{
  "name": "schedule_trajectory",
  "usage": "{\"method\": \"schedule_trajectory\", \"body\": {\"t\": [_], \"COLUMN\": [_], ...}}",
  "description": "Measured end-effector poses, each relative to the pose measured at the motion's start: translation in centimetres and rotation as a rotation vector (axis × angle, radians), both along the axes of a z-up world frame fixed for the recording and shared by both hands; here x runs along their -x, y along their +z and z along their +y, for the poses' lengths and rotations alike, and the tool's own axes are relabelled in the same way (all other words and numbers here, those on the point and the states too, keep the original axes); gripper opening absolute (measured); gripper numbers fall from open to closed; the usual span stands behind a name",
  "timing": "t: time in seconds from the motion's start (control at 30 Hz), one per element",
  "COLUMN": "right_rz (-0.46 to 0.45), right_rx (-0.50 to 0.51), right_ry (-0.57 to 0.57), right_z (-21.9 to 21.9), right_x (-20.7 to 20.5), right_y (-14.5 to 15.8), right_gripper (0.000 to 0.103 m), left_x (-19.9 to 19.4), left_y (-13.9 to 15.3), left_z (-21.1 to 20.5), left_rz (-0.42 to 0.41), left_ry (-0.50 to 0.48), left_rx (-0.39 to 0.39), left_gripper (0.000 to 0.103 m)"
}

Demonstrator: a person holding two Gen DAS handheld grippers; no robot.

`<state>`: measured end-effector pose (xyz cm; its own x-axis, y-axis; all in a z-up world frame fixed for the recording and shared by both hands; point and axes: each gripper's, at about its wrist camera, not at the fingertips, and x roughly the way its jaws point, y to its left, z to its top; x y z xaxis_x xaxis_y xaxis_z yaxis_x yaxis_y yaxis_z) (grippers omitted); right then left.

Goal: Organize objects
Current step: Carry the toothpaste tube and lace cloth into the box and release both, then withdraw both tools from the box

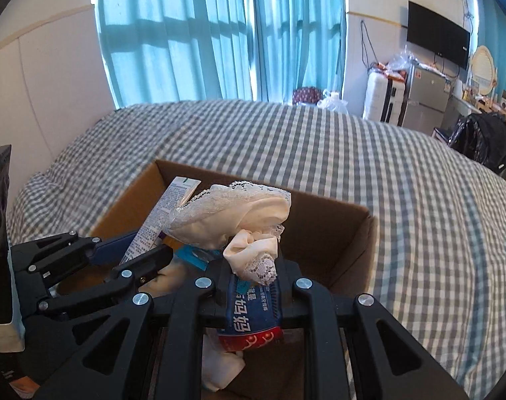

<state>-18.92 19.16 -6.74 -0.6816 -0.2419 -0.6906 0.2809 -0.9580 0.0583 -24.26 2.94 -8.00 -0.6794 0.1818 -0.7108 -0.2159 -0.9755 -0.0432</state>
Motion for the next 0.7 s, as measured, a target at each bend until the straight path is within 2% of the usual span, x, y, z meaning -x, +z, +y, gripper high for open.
{"method": "schedule_trajectory", "body": {"t": [0.13, 0.23, 0.33, 0.37, 0.4, 0.43, 0.47, 0.53, 0.63, 0.7], "right_rz": [-0.020, -0.020, 0.005, 0.016, 0.028, 0.040, 0.055, 0.083, 0.125, 0.146], "right_rx": [0.008, 0.041, 0.071, 0.074, 0.076, 0.077, 0.079, 0.081, 0.079, 0.070], "right_ry": [-0.015, -0.034, -0.042, -0.046, -0.052, -0.056, -0.060, -0.066, -0.073, -0.074], "right_z": [0.4, 1.3, 1.9, 2.0, 2.2, 2.3, 2.3, 2.5, 2.7, 2.7], "right_x": [0.1, -0.1, -1.1, -1.5, -1.9, -2.2, -2.7, -3.7, -5.8, -7.1], "right_y": [-0.7, -0.2, 1.2, 1.7, 2.4, 3.1, 3.9, 5.7, 8.0, 9.3], "right_gripper": [0.018, 0.024, 0.040, 0.046, 0.049, 0.049, 0.050, 0.056, 0.066, 0.077], "left_x": [-0.3, -0.6, -1.5, -1.9, -2.3, -2.7, -3.2, -4.3, -6.1, -7.2], "left_y": [-0.3, 0.2, 1.4, 2.0, 2.6, 3.4, 4.0, 5.5, 7.6, 9.0], "left_z": [0.0, -0.2, -0.5, -0.5, -0.6, -0.6, -0.7, -1.0, -1.6, -1.9], "left_rz": [-0.004, -0.003, 0.010, 0.019, 0.029, 0.039, 0.054, 0.089, 0.133, 0.166], "left_ry": [-0.009, -0.003, 0.007, 0.013, 0.020, 0.023, 0.028, 0.040, 0.071, 0.093], "left_rx": [0.009, -0.002, -0.007, -0.003, 0.003, 0.008, 0.012, 0.011, 0.012, 0.017], "left_gripper": [0.025, 0.026, 0.030, 0.035, 0.040, 0.053, 0.060, 0.066, 0.084, 0.089]}}
